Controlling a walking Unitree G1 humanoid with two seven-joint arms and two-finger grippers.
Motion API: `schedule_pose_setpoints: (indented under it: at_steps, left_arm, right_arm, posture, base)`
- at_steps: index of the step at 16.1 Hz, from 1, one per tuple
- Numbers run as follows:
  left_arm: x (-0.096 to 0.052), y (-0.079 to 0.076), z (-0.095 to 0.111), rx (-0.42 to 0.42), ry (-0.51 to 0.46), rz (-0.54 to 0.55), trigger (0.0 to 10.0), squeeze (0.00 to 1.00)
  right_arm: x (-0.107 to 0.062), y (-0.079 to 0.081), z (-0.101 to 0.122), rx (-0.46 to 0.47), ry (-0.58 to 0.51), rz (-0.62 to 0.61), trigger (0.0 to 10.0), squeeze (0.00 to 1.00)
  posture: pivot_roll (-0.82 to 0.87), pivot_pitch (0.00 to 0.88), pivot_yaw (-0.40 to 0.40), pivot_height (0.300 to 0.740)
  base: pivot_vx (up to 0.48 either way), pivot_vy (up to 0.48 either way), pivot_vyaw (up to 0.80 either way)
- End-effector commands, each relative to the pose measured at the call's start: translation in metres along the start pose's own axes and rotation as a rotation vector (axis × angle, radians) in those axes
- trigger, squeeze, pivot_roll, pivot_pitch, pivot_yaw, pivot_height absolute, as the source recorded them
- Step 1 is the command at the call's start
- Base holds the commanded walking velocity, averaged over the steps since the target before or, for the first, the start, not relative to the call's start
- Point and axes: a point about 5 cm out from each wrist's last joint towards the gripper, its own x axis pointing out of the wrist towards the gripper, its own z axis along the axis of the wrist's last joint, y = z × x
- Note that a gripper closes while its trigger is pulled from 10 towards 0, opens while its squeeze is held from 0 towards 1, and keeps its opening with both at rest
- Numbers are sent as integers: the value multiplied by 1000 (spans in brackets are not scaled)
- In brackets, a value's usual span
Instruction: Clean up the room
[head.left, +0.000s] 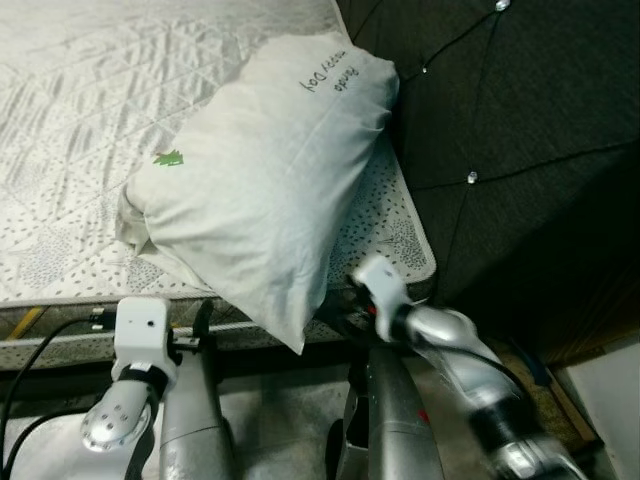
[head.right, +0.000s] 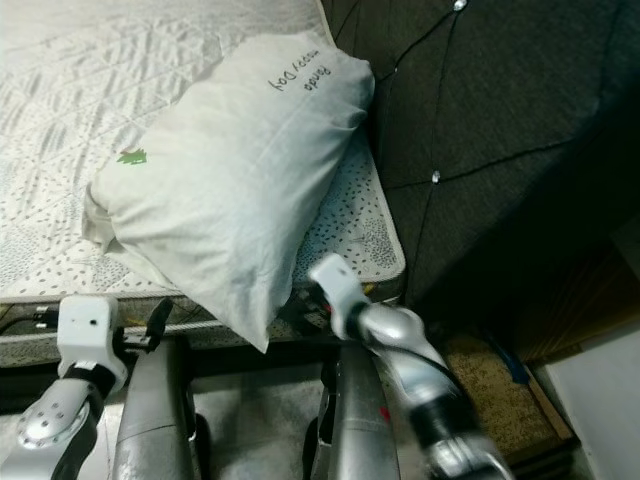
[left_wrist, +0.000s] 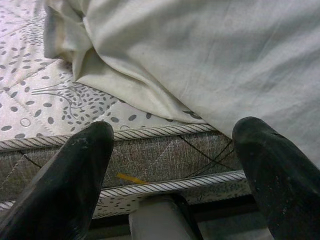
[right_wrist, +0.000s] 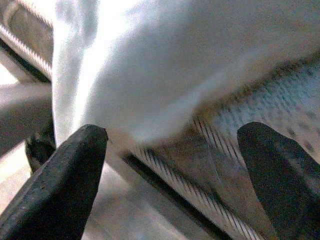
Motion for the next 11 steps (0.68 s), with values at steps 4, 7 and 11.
schedule_pose_setpoints:
  at_steps: [4, 7, 11]
  left_arm:
    - [-2, -1, 1, 3, 7, 0, 10000, 0]
    - [0, -4, 1, 10, 4, -18, 10000, 0]
    - [4, -2, 5, 17, -8, -18, 10000, 0]
  right_arm:
    - [30, -9, 38, 135, -95, -63, 0, 0]
    - [48, -4, 61, 199, -143, -108, 0, 0]
    - [60, 6, 63, 242, -152, -92, 0, 0]
  posture:
    - [183, 110, -129, 535]
    - [184, 105, -123, 535]
    - [186, 96, -123, 535]
  base:
    - [0, 0, 0]
    - [0, 0, 0]
    - [0, 0, 0]
